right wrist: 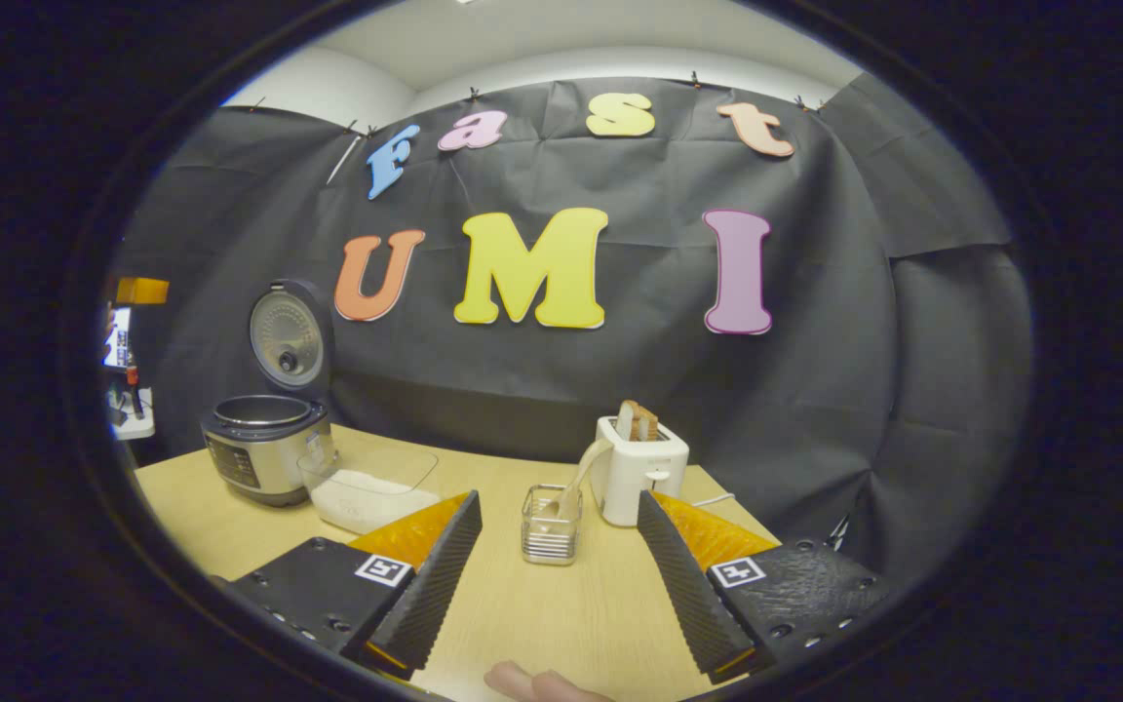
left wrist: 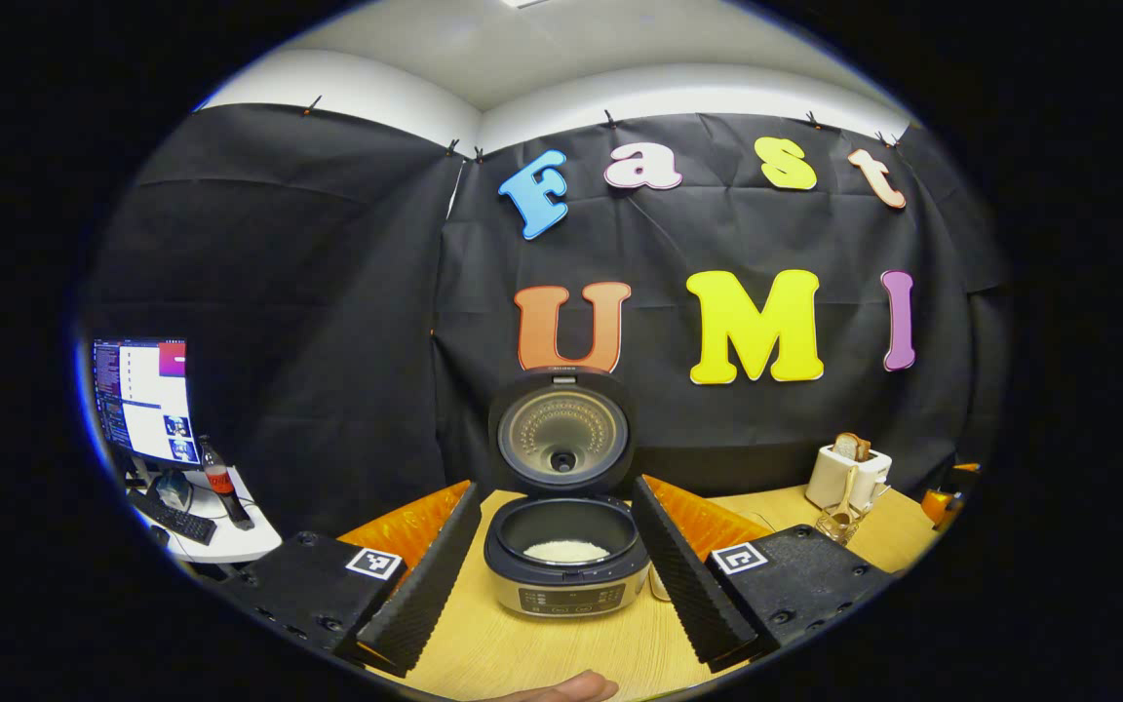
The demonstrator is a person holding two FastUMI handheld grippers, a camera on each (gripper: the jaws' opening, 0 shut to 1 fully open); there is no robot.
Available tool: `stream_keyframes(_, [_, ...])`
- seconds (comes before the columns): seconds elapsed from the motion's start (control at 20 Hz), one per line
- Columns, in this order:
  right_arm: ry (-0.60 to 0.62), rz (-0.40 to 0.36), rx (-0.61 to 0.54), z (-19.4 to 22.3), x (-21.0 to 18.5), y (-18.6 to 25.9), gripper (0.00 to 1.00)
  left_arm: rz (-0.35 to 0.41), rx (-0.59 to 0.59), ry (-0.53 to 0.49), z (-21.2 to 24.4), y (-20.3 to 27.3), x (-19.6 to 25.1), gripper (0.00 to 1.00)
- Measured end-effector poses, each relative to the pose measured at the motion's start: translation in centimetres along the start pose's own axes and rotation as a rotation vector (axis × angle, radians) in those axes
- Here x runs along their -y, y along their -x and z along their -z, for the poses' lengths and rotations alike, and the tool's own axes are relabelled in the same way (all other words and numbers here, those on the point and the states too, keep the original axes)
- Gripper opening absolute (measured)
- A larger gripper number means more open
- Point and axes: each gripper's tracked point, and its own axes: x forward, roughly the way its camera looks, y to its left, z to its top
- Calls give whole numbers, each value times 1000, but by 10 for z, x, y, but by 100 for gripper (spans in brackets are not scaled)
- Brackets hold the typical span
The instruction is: Close the left gripper, press the button to open the rice cooker; take a wooden spoon from the chopstick holder with the right hand, scoop a spoonful of rice and pour it into the rice cooker, then put the wooden spoon back into the chopstick holder.
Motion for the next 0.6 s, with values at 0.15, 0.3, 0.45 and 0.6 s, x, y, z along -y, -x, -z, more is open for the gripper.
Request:
stream_keyframes(0.15, [14, -26, -9, 16, 1, 14, 95, 17, 22, -4, -25, -13, 9, 99])
stream_keyframes(0.3, [13, -42, -16, 29, 0, 25, 96, 6, 85, -38, -63, -31, 12, 99])
stream_keyframes(0.45, [26, -70, -18, 38, -5, 31, 95, 17, 133, -76, -93, -58, 21, 99])
stream_keyframes(0.6, [38, -95, -11, 45, -11, 39, 95, 60, 178, -71, -112, -97, 30, 99])
